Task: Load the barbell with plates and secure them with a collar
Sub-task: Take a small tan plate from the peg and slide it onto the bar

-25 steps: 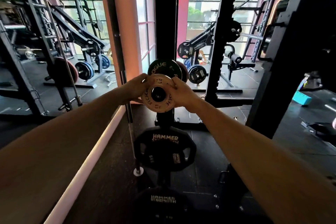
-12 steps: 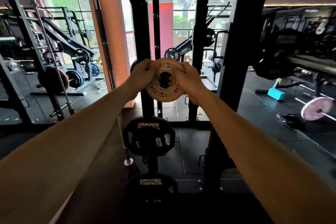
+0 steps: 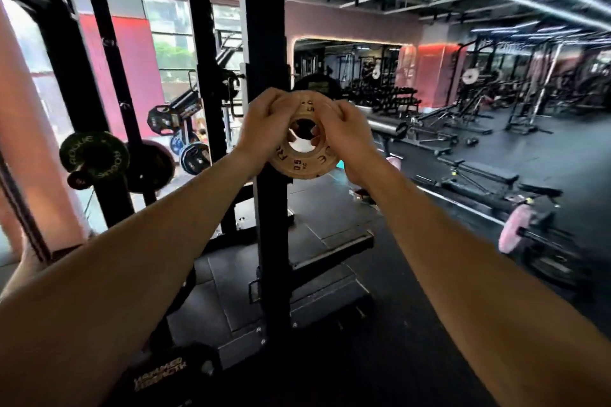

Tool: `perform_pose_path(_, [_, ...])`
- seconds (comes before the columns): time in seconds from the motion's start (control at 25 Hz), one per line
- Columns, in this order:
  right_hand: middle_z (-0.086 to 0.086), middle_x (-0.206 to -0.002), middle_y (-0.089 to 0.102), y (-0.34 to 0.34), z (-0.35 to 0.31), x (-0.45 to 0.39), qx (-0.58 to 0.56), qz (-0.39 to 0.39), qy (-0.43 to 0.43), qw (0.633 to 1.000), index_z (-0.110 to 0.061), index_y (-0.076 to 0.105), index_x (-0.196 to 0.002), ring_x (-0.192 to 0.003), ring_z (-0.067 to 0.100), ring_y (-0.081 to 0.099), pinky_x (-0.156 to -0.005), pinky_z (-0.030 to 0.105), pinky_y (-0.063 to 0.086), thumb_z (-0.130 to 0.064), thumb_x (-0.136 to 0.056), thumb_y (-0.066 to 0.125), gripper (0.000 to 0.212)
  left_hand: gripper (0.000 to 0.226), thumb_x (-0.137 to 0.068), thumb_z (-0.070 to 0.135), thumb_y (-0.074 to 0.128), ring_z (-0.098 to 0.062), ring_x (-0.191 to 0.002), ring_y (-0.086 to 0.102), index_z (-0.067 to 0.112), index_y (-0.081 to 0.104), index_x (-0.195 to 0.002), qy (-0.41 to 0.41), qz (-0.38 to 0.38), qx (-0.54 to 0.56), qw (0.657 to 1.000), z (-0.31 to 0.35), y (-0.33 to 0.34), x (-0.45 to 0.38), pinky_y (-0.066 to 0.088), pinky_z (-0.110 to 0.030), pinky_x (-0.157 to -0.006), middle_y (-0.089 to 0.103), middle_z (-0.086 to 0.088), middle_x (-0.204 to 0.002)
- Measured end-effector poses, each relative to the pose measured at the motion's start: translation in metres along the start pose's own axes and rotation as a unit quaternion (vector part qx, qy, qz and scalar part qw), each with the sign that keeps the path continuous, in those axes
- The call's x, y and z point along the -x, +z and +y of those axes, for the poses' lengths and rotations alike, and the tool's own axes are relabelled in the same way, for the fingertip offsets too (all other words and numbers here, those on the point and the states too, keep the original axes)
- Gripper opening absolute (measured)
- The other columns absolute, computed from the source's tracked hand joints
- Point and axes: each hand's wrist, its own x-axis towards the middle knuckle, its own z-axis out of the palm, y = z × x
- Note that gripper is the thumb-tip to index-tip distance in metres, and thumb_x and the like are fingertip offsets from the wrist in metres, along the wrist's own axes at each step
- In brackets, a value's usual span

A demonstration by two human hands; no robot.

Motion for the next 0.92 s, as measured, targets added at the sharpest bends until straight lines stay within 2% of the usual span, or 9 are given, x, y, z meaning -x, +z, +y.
perform_pose_path(0.12, [-0.009,-0.059,0.067,-0.063,-0.001,0.007,0.003,0.054,-0.008,0.999,-0.009,0.069,-0.098,-0.049,0.003,0.063,-0.048,0.021,0.05,-0.04,-0.099,0.064,0.031,0.017,-0.099,0.027,0.06,-0.003,-0.067,0.064,0.025,0.064,-0.082,0.006,-0.034,0.017,0.999,0.022,0.062,0.006,0.054,-0.024,-0.063,0.067,0.006,-0.078])
perform_pose_path(0.28, [-0.007,-0.058,0.063,-0.132,0.007,-0.001,0.004,0.07,-0.01,0.997,-0.019,0.066,-0.08,-0.057,0.014,0.061,-0.058,0.032,0.049,-0.041,-0.098,0.064,0.029,0.018,-0.099,0.031,0.061,-0.008,-0.061,0.065,0.018,0.066,-0.088,-0.002,-0.048,0.029,0.998,0.036,0.133,0.007,0.056,-0.029,-0.056,0.069,-0.002,-0.08])
perform_pose_path(0.36, [-0.013,-0.053,0.06,-0.162,0.016,-0.01,0.008,0.068,-0.01,0.998,-0.021,0.064,-0.075,-0.051,0.006,0.057,-0.051,0.024,0.047,-0.041,-0.097,0.065,0.03,0.017,-0.099,0.03,0.061,-0.005,-0.056,0.063,0.021,0.065,-0.085,-0.004,-0.04,0.024,0.999,0.037,0.166,0.005,0.053,-0.025,-0.052,0.068,0.002,-0.075])
perform_pose_path(0.44, [-0.012,-0.059,0.062,-0.191,0.026,-0.022,0.006,0.052,-0.002,0.999,-0.021,0.064,-0.079,-0.049,0.003,0.056,-0.046,0.019,0.045,-0.042,-0.096,0.065,0.028,0.017,-0.099,0.028,0.061,-0.002,-0.055,0.062,0.02,0.066,-0.085,-0.009,-0.025,0.016,1.0,0.035,0.198,0.002,0.051,-0.021,-0.052,0.067,0.003,-0.075])
perform_pose_path(0.56, [-0.007,-0.068,0.064,-0.225,0.043,-0.041,-0.002,0.021,0.014,1.0,-0.02,0.066,-0.084,-0.058,0.008,0.059,-0.054,0.025,0.05,-0.047,-0.095,0.066,0.028,0.023,-0.097,0.03,0.061,-0.006,-0.064,0.063,0.008,0.069,-0.096,-0.04,0.008,0.002,0.999,0.027,0.239,-0.004,0.053,-0.027,-0.062,0.068,0.001,-0.08])
perform_pose_path(0.68, [-0.007,-0.072,0.067,-0.248,0.057,-0.062,-0.005,-0.009,0.018,1.0,-0.023,0.065,-0.082,-0.063,0.009,0.061,-0.058,0.026,0.049,-0.046,-0.096,0.065,0.027,0.027,-0.097,0.035,0.062,-0.008,-0.067,0.059,0.009,0.069,-0.096,-0.058,0.047,-0.016,0.997,0.018,0.269,-0.008,0.049,-0.027,-0.065,0.065,0.005,-0.077])
perform_pose_path(0.84, [0.007,-0.09,0.072,-0.262,0.078,-0.082,-0.009,-0.047,0.046,0.998,-0.008,0.069,-0.105,-0.075,0.018,0.066,-0.064,0.03,0.051,-0.045,-0.099,0.062,0.038,0.023,-0.098,0.035,0.063,0.003,-0.059,0.06,0.013,0.069,-0.097,-0.079,0.061,-0.025,0.995,0.004,0.29,-0.012,0.048,-0.018,-0.057,0.066,0.01,-0.073])
perform_pose_path(0.92, [0.01,-0.097,0.076,-0.267,0.086,-0.096,-0.03,-0.054,0.05,0.997,-0.007,0.07,-0.108,-0.079,0.019,0.069,-0.067,0.031,0.053,-0.044,-0.099,0.062,0.039,0.022,-0.098,0.035,0.063,0.005,-0.055,0.058,0.013,0.069,-0.096,-0.079,0.066,-0.035,0.994,-0.002,0.297,-0.02,0.046,-0.015,-0.052,0.065,0.015,-0.068])
